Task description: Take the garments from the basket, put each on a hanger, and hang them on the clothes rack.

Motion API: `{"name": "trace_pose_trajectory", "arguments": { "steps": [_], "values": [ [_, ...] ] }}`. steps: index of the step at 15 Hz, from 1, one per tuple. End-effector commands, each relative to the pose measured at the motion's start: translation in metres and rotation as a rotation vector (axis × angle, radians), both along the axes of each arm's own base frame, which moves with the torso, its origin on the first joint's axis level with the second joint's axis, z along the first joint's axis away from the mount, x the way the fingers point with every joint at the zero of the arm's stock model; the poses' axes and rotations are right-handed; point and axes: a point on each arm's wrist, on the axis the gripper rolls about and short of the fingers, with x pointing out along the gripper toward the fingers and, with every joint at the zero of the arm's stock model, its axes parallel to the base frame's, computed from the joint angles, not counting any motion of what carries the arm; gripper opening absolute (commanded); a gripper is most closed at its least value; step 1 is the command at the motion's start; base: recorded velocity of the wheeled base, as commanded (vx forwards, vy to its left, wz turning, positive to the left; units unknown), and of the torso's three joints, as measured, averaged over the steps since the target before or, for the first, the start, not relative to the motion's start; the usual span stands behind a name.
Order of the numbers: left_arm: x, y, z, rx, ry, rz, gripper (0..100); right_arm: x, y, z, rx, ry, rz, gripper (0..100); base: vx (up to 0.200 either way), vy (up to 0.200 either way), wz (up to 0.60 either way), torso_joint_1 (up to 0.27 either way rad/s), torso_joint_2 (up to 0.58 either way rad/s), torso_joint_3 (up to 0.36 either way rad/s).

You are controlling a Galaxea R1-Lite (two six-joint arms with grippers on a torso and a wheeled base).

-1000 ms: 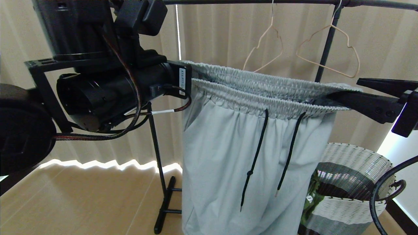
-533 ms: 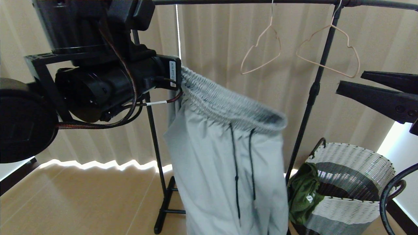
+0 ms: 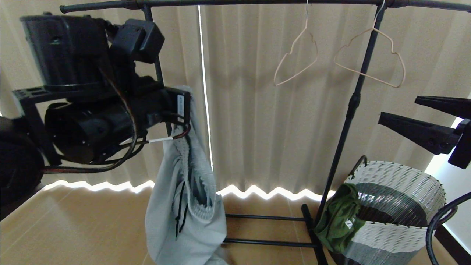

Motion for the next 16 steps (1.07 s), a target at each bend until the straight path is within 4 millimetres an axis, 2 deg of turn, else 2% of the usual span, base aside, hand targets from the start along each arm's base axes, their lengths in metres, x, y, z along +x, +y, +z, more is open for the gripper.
{"name": "trace_pose_trajectory", "arguments": {
  "steps": [1, 6, 10, 13, 16],
  "values": [
    [-0.028, 0.04, -0.007, 0.003, 0.01, 0.061, 0, 0.003, -0.011, -0.007, -0.031, 0.014, -0.108, 100, 0.0, 0.0, 0.0, 0.0, 0.0, 0.0],
    [-0.061, 0.081, -0.042, 0.013, 0.092, 0.077, 0, 0.0, -0.027, -0.019, -0.086, 0.054, -0.306, 100, 0.0, 0.0, 0.0, 0.0, 0.0, 0.0],
    [-0.092, 0.093, -0.044, -0.068, 0.081, -0.075, 0, -0.006, -0.047, -0.027, -0.195, 0.05, -0.41, 100, 0.0, 0.0, 0.0, 0.0, 0.0, 0.0],
    [-0.098, 0.099, -0.051, -0.105, 0.078, -0.074, 0, -0.007, -0.049, -0.034, -0.2, 0.044, -0.422, 100, 0.0, 0.0, 0.0, 0.0, 0.0, 0.0],
    [-0.099, 0.102, -0.061, -0.068, 0.061, -0.066, 0, -0.012, -0.05, -0.029, -0.227, -0.018, -0.427, 100, 0.0, 0.0, 0.0, 0.0, 0.0, 0.0]
  ]
}}
